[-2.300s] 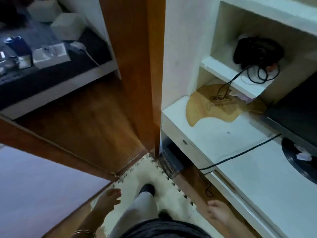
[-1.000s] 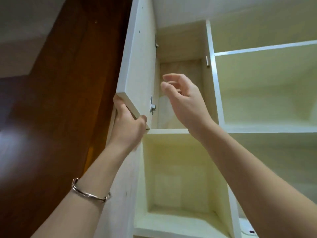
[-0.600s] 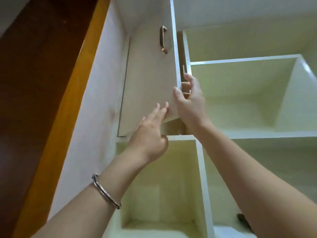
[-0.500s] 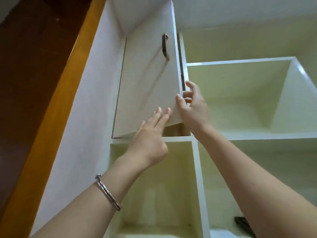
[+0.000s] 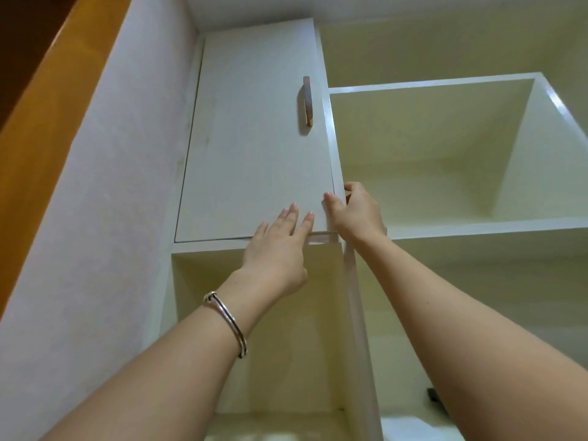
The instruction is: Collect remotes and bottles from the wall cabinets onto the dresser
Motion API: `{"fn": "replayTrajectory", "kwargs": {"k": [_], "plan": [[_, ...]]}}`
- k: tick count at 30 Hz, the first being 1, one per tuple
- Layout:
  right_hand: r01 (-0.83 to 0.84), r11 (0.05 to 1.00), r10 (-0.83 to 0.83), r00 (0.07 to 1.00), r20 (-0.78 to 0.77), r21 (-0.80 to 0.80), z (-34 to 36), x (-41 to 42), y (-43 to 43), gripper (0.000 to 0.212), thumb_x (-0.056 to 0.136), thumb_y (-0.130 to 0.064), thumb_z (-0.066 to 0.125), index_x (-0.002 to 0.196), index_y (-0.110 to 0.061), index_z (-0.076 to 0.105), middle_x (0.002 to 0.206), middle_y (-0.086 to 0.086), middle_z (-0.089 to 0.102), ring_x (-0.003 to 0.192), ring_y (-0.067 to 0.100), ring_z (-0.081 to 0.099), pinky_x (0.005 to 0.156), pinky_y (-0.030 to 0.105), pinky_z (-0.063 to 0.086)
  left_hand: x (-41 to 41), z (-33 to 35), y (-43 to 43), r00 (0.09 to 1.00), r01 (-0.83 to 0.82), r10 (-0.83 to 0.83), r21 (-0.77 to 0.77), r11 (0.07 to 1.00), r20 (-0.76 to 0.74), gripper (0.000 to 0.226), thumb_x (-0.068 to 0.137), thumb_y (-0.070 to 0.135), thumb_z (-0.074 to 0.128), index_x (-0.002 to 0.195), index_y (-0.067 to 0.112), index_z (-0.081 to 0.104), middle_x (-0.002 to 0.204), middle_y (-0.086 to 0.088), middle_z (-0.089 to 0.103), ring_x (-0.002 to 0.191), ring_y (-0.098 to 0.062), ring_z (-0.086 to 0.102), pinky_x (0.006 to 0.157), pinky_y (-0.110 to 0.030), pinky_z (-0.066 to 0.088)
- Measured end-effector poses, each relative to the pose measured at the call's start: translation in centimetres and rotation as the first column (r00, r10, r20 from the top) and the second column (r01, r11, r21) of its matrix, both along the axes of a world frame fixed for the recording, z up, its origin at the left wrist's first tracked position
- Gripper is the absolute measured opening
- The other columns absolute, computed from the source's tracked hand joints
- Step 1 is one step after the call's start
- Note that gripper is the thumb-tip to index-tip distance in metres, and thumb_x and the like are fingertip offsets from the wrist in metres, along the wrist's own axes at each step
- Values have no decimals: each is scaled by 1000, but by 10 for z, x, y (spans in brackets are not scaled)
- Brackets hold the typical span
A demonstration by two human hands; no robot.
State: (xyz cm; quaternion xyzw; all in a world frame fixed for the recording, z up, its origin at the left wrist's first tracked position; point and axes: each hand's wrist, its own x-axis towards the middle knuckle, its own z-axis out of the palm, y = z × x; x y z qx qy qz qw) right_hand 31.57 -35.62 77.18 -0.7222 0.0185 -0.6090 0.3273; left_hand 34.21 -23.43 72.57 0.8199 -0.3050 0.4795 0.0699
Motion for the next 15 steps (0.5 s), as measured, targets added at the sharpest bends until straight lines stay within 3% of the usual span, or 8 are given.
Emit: {"fn": "replayTrajectory", "kwargs": {"k": [6, 15], "plan": [[-50, 999, 51, 999, 9, -5, 1, -1, -3, 48, 89, -41, 49, 131, -18, 44, 129, 5, 57, 118, 27, 55, 99, 47, 44, -3, 0, -2, 1000, 14, -14, -27, 1000, -27, 84, 86, 11, 45, 149, 27, -8, 159, 0, -16, 147, -13, -10, 121, -33, 1], [-115, 989, 105, 989, -101, -94, -10, -16, -9, 48, 90, -29, 53, 135, -13, 43, 135, 8, 54, 123, 27, 51, 102, 44, 43, -19, -11, -2, 997, 28, -33, -87, 996, -63, 77, 90, 15, 43, 150, 24, -5, 159, 2, -14, 148, -15, -6, 119, -32, 7]]}}
